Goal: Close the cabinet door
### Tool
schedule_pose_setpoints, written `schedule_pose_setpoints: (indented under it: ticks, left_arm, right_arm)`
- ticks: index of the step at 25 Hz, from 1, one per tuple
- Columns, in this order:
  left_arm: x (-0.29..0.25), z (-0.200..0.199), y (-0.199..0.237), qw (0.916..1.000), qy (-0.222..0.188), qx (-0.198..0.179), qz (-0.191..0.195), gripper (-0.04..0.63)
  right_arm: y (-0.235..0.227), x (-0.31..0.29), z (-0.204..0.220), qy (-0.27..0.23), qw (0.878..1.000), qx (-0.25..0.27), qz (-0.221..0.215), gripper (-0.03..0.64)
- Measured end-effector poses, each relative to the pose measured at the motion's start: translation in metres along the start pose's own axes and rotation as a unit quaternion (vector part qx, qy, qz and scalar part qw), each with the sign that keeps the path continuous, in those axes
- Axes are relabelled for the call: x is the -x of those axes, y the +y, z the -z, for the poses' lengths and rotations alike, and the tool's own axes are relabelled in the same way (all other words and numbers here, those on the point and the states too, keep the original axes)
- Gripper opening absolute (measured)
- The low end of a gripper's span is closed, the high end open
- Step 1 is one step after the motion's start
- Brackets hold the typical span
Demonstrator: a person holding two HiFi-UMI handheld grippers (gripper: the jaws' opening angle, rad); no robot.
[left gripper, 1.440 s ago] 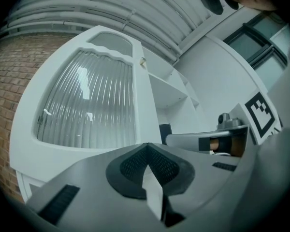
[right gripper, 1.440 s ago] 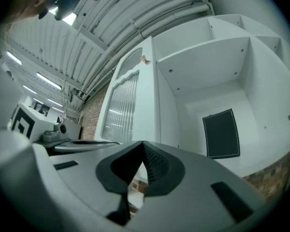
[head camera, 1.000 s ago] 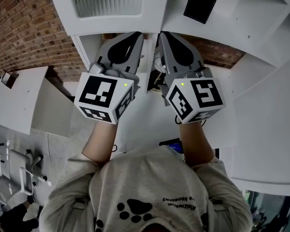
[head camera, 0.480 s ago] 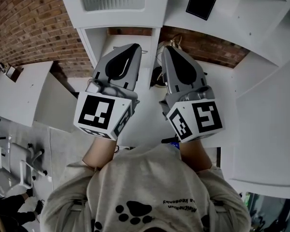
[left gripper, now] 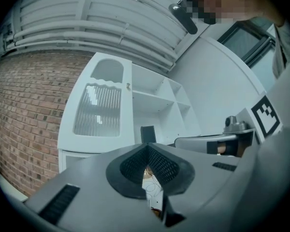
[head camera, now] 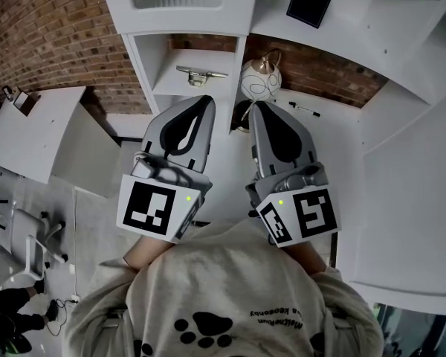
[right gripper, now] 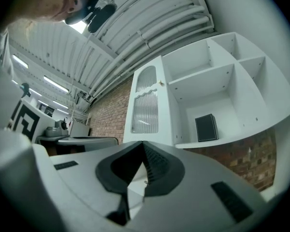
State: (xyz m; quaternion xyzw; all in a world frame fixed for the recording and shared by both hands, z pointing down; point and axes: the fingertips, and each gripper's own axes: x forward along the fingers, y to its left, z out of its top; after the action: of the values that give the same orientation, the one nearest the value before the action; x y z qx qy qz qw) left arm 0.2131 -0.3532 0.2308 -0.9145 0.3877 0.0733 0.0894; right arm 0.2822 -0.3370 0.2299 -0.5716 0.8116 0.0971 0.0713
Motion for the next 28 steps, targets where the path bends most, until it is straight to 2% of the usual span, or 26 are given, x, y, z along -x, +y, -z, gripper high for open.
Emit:
schedule_pose_setpoints:
  ticks: [2,10,22,28]
  left_arm:
    - [0.006,0.002,-0.008,1.0000,-0.005,0.000,0.005,0.008]
    - [0.021,0.011,-0.015,0.9999,0.005,0.001,-0.015,0.008]
    - [0.027,0.016,-0.013,0.9992,0.021,0.000,-0.033,0.008]
    - [0.024,0.016,-0.014,0.9994,0.023,0.005,-0.026,0.008]
  right_arm:
    - [0.003,0.006,0.003,0.003,1.000,0.008,-0.005,0.018]
    - [0.018,0.019,0.007,-0.002,0.999,0.030,-0.025,0.018]
    - [0.026,0.016,0.013,0.003,0.999,0.009,-0.050,0.018]
    - [0.029,0.012,0.017,0.006,0.998,0.010,-0.064,0.018]
